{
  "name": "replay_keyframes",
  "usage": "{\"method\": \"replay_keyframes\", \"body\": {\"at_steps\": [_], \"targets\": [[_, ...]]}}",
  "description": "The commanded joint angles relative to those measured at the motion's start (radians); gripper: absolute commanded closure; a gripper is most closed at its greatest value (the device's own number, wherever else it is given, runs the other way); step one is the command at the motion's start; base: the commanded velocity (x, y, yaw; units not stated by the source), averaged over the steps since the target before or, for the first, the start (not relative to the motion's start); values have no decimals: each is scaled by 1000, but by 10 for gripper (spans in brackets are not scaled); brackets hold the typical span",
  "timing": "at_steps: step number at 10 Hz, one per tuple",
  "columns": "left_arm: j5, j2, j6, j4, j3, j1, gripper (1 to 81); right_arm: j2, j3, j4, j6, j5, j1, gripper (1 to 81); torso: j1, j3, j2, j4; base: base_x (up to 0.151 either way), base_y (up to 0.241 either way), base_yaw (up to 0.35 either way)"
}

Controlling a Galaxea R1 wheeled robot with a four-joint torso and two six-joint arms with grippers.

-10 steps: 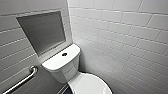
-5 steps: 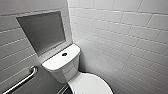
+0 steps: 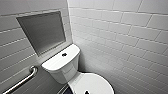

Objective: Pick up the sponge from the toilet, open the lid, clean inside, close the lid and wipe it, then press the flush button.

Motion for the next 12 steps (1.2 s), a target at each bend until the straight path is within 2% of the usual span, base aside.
{"method": "replay_keyframes", "body": {"at_steps": [1,6,10,12], "targets": [[-101,-4,26,3,73,-212,10,1,6,-12,1,-71,8,811,0,0,0,0,0,0,0],[-143,-25,24,3,71,-214,10,3,6,-12,1,-73,8,811,0,0,0,0,0,0,0],[-242,-125,14,3,168,-217,10,3,6,-12,1,-73,8,811,0,0,0,0,0,0,0],[-263,-162,14,3,191,-217,10,3,7,-13,0,-73,6,811,0,0,0,0,0,0,0]]}}
